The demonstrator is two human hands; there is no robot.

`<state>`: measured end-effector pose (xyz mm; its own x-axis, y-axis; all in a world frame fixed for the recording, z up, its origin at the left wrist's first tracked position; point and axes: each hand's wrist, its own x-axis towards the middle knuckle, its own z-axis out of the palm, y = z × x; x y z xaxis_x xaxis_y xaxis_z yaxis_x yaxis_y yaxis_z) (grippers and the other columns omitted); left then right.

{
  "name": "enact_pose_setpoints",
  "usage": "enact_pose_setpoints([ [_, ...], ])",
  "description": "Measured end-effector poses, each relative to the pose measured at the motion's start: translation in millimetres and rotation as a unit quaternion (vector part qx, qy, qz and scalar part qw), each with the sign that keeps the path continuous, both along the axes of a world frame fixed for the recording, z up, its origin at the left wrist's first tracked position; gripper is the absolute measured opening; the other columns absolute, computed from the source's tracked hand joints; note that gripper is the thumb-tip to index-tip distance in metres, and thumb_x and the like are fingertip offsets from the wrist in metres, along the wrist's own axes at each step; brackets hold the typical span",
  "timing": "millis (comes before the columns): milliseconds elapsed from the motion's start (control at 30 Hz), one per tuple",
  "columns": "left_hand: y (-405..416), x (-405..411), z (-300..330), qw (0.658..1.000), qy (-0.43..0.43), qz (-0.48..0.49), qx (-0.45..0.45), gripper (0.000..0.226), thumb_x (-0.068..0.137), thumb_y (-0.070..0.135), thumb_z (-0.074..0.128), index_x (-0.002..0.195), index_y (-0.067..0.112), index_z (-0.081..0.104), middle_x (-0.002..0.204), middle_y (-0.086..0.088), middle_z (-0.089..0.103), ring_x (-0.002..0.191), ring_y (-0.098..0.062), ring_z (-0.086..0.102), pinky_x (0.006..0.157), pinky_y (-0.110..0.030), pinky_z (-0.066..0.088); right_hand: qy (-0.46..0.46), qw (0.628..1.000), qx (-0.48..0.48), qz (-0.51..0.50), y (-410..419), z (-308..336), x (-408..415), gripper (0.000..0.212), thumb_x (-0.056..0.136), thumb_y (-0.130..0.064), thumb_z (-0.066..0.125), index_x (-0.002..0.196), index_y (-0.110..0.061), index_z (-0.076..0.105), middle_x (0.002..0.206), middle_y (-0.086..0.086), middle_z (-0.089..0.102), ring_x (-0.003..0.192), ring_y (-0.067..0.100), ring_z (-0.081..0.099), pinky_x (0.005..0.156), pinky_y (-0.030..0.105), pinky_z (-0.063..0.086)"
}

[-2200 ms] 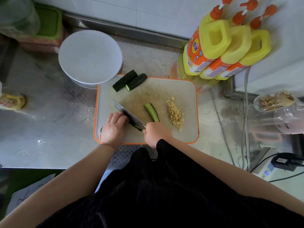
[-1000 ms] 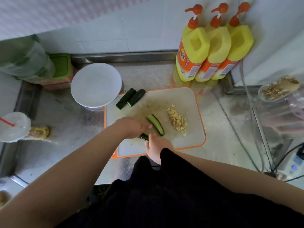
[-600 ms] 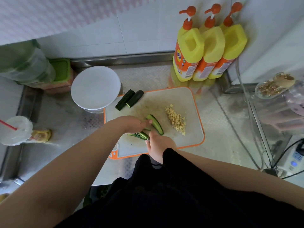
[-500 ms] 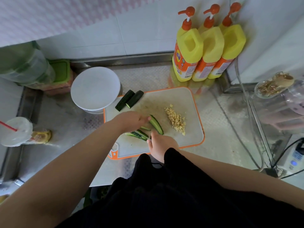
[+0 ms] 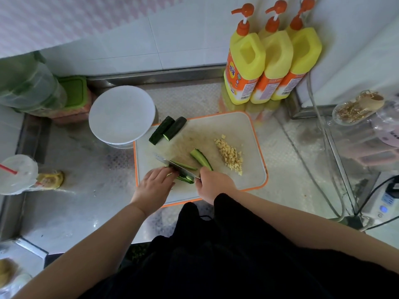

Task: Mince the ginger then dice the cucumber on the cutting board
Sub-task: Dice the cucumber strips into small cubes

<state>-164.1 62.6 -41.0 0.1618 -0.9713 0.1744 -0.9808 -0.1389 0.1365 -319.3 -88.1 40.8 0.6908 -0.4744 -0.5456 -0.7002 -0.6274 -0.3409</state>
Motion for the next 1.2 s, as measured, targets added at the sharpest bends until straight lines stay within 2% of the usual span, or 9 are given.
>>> enact_pose_setpoints([
  [133, -7, 5, 1, 1.000, 0.003, -0.005, 0.022, 0.033, 0.090, 0.027, 0.046, 0.109, 0.013, 0.068, 0.107, -0.005, 0.065, 0.097, -0.028, 0.061, 0.090, -0.039, 0.048, -0.014, 1.000, -0.003, -0.016, -4, 2, -1, 0.024, 0.100, -0.037, 0.035, 0.090, -0.016, 0.035, 0.068, 0.000, 0.049, 0.065, 0.028, 0.052, 0.056, 0.032, 0.037],
  [233, -16, 14, 3, 0.999, -0.002, -0.035, 0.017, 0.030, 0.086, 0.029, 0.058, 0.112, 0.014, 0.064, 0.112, -0.005, 0.062, 0.103, -0.026, 0.057, 0.091, -0.040, 0.047, -0.026, 0.998, -0.006, -0.053, -8, 5, -5, 0.024, 0.100, -0.039, 0.036, 0.093, -0.016, 0.036, 0.074, 0.001, 0.051, 0.070, 0.029, 0.054, 0.059, 0.034, 0.039],
  [333, -30, 26, 8, 0.993, 0.009, -0.072, 0.094, 0.047, 0.081, 0.036, 0.069, 0.121, 0.013, 0.062, 0.122, -0.007, 0.062, 0.114, -0.027, 0.057, 0.096, -0.041, 0.048, -0.045, 0.995, -0.018, -0.093, -16, 3, -12, 0.024, 0.100, -0.039, 0.038, 0.092, -0.017, 0.037, 0.067, -0.003, 0.045, 0.069, 0.028, 0.052, 0.058, 0.033, 0.037],
  [433, -44, 36, 17, 0.980, 0.044, -0.097, 0.171, 0.058, 0.076, 0.036, 0.079, 0.126, 0.012, 0.062, 0.125, -0.007, 0.063, 0.113, -0.029, 0.060, 0.094, -0.040, 0.050, -0.049, 0.990, -0.022, -0.129, -23, -1, -18, 0.024, 0.100, -0.038, 0.039, 0.089, -0.016, 0.036, 0.063, -0.004, 0.043, 0.065, 0.026, 0.051, 0.056, 0.032, 0.037],
  [567, -51, 37, 21, 0.980, 0.044, -0.095, 0.172, 0.048, 0.077, 0.035, 0.078, 0.120, 0.016, 0.066, 0.117, -0.005, 0.064, 0.103, -0.027, 0.062, 0.082, -0.036, 0.053, -0.042, 0.988, -0.027, -0.145, -25, -4, -22, 0.025, 0.100, -0.038, 0.039, 0.089, -0.016, 0.037, 0.064, -0.004, 0.045, 0.063, 0.023, 0.050, 0.055, 0.031, 0.037],
  [700, -49, 34, 15, 0.983, 0.053, -0.075, 0.161, 0.038, 0.080, 0.035, 0.073, 0.110, 0.013, 0.067, 0.107, -0.006, 0.062, 0.092, -0.027, 0.058, 0.076, -0.037, 0.054, -0.045, 0.988, -0.031, -0.145, -26, -5, -24, 0.025, 0.100, -0.039, 0.039, 0.090, -0.016, 0.036, 0.064, -0.004, 0.045, 0.060, 0.022, 0.049, 0.052, 0.030, 0.034],
  [800, -41, 29, 12, 0.986, 0.073, -0.033, 0.146, 0.035, 0.079, 0.032, 0.075, 0.106, 0.010, 0.066, 0.104, -0.006, 0.062, 0.089, -0.027, 0.058, 0.071, -0.040, 0.056, -0.044, 0.989, -0.021, -0.142, -27, -5, -24, 0.025, 0.100, -0.038, 0.039, 0.090, -0.015, 0.037, 0.064, -0.003, 0.047, 0.060, 0.022, 0.050, 0.053, 0.031, 0.035],
  [933, -39, 11, 15, 0.973, 0.115, 0.086, 0.182, 0.038, 0.089, 0.040, 0.062, 0.118, 0.015, 0.061, 0.115, 0.000, 0.057, 0.102, -0.022, 0.054, 0.076, -0.036, 0.052, -0.038, 0.989, -0.013, -0.142, -26, -5, -23, 0.024, 0.100, -0.038, 0.040, 0.093, -0.015, 0.038, 0.067, -0.002, 0.049, 0.065, 0.025, 0.054, 0.057, 0.033, 0.041],
  [1200, -42, -34, 20, 0.903, 0.213, 0.316, 0.199, 0.029, 0.094, 0.032, 0.051, 0.114, 0.012, 0.053, 0.114, -0.006, 0.052, 0.101, -0.025, 0.049, 0.071, -0.038, 0.046, -0.052, 0.988, 0.008, -0.144, -25, -4, -21, 0.025, 0.099, -0.037, 0.041, 0.093, -0.013, 0.040, 0.068, -0.002, 0.049, 0.068, 0.025, 0.054, 0.060, 0.034, 0.043],
])
